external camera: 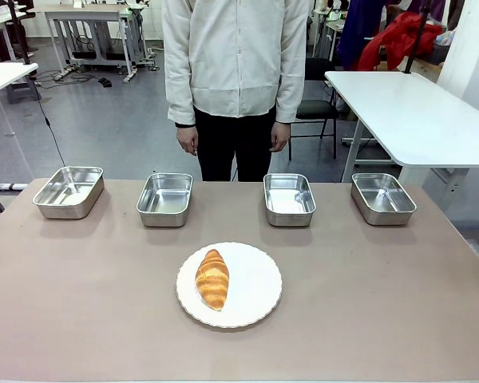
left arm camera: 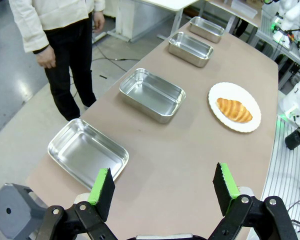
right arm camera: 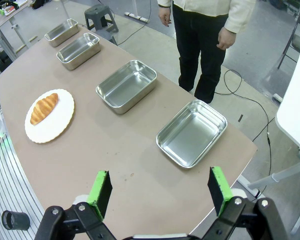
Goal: Place the bread in the container.
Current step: Place the Butter Roll into the Airtight Container indicated by the human.
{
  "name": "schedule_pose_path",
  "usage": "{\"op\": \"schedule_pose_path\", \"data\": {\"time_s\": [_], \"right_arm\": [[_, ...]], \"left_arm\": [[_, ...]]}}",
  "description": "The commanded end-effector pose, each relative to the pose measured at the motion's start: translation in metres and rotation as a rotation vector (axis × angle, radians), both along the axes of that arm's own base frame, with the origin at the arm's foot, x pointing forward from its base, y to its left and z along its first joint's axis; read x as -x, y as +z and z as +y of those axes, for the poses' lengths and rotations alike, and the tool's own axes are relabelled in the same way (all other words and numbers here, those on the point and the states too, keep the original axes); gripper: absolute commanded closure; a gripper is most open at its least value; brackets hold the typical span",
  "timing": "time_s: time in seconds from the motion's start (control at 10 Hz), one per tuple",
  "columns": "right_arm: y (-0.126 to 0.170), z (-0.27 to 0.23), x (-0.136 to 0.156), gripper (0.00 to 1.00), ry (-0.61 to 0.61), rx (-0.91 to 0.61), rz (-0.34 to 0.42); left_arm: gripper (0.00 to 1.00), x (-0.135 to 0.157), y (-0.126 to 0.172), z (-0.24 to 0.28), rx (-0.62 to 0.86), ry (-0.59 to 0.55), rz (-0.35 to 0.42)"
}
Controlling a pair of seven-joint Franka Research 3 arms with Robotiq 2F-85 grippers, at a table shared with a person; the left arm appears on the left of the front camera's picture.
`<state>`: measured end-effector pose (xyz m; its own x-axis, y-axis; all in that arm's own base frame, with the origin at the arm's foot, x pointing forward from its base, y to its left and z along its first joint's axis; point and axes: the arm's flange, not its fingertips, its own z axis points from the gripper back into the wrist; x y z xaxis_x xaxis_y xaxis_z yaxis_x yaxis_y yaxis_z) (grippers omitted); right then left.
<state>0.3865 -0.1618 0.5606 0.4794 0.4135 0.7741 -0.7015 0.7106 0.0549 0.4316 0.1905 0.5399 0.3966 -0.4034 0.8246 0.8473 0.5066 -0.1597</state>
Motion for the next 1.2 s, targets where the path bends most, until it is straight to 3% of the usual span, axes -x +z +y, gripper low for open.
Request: {"op": "schedule_pose_path", "data": {"time_s": [0.0, 1.1], "right_arm": [[0.0011, -0.0003, -0.0025, 0.00, 0.014, -0.010, -0.026], [0.0011, -0.0003, -0.0025, 0.00, 0.014, -0.010, -0.026]], "left_arm": [[0.00, 0.0016, 0.0016, -0.0001, 0.003, -0.005, -0.013], [0.00, 0.0016, 0.0016, -0.0001, 0.003, -0.005, -0.013]]}}
